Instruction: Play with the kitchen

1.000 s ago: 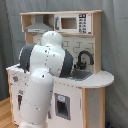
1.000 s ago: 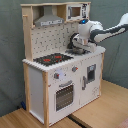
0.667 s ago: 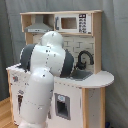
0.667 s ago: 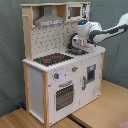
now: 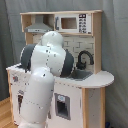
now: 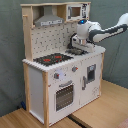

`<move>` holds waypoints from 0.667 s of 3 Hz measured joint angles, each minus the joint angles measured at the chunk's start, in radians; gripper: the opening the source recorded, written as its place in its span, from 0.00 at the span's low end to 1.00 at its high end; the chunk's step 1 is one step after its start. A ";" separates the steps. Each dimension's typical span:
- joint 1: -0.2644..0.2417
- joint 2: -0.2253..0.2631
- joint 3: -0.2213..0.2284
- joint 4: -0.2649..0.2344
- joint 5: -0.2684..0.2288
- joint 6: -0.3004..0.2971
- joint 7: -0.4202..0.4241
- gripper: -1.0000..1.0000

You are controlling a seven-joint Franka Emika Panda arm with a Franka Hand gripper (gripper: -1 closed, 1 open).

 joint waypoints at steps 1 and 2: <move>0.022 0.000 -0.033 0.019 0.002 0.015 -0.011 1.00; 0.081 0.005 -0.107 0.058 0.002 0.042 -0.029 1.00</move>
